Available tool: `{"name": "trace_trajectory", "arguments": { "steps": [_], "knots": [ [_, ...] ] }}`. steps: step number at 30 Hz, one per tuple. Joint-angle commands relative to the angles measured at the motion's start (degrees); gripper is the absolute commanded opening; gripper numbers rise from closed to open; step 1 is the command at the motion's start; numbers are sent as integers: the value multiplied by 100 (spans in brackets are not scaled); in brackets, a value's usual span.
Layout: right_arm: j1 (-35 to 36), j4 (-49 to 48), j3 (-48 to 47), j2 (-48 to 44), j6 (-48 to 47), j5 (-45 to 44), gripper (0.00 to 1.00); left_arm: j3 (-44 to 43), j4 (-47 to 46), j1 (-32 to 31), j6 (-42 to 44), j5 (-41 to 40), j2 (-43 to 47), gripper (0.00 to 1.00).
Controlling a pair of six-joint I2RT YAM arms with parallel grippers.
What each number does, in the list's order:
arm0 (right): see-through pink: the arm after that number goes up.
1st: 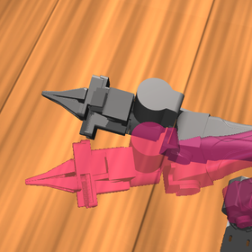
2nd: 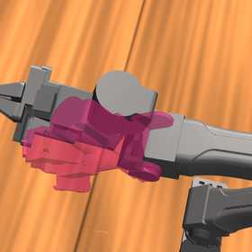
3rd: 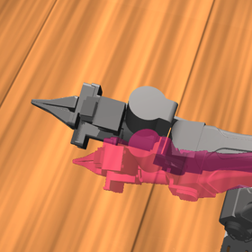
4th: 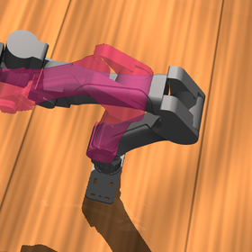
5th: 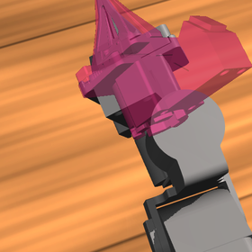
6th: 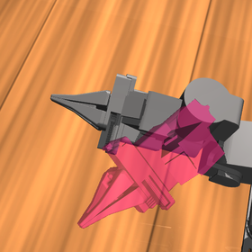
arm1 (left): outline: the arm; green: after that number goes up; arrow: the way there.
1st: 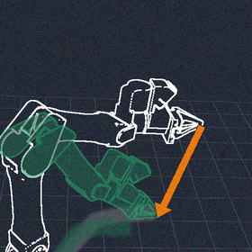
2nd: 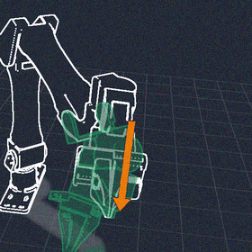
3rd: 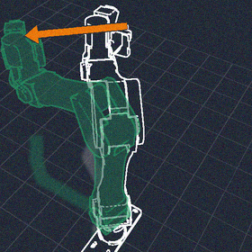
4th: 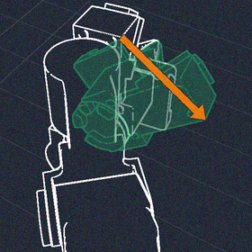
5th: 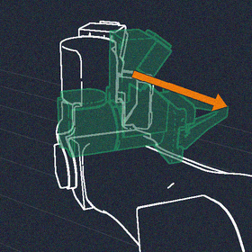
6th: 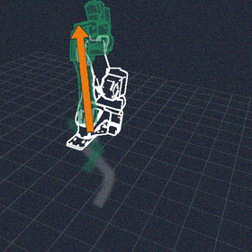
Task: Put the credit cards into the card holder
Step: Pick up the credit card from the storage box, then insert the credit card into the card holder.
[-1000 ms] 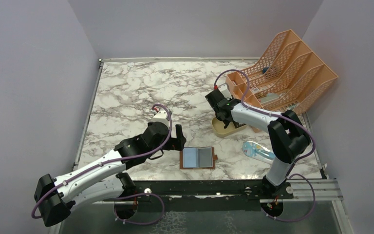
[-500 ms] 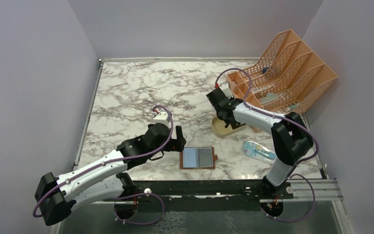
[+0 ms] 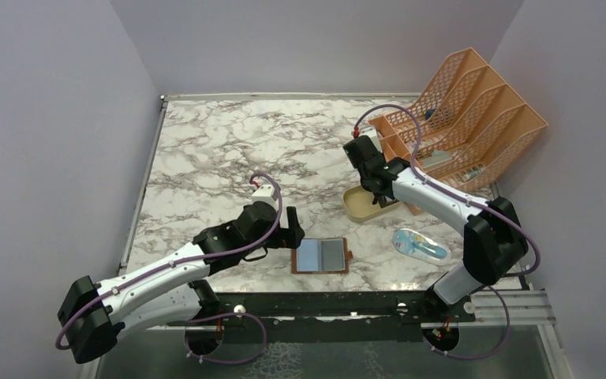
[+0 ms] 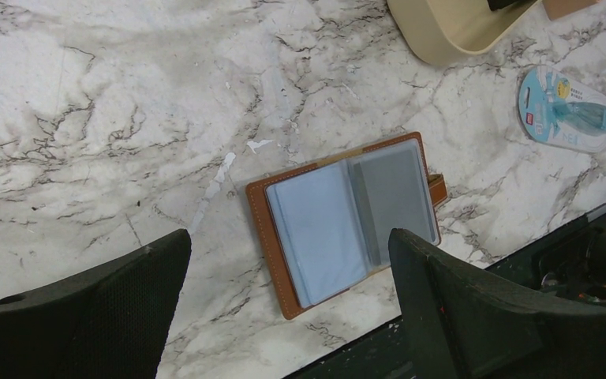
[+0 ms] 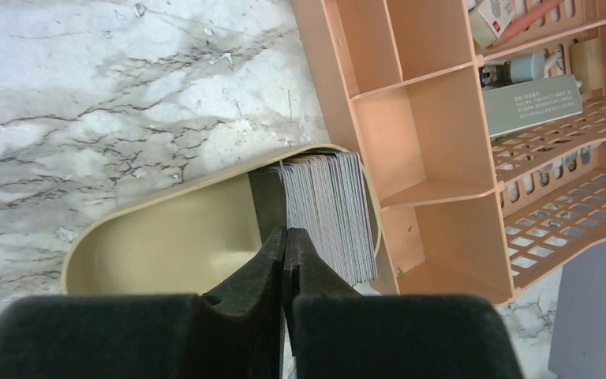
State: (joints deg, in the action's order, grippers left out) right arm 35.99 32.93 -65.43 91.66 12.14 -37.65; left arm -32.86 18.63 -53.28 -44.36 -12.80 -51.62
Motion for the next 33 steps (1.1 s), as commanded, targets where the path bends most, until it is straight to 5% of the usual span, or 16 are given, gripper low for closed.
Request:
{"name": "trace_trajectory", "arguments": {
  "steps": [1, 12, 19, 24, 28, 33],
  "knots": [
    [-40, 100, 39, -262, -22, 366, 1, 44, -267, 16, -149, 235, -89, 98],
    [-39, 244, 156, -1319, 181, 2058, 1, 87, -784, 14, -698, 1002, -278, 92],
    [-38, -499, 812, -2410, 729, 3700, 1, 436, -1922, 19, -1528, 1686, -237, 90],
    [-39, -1334, 1627, -3248, 1722, 4810, 1, 435, -1853, 19, -1499, 1303, -183, 86],
    [-39, -2080, 2432, -3624, 2482, 5385, 1, 240, -1158, 28, -1145, 622, -229, 78],
    [-39, -2880, 3187, -3549, 3166, 5912, 1, 194, -958, 26, -858, 498, -353, 58]
  ]
}}
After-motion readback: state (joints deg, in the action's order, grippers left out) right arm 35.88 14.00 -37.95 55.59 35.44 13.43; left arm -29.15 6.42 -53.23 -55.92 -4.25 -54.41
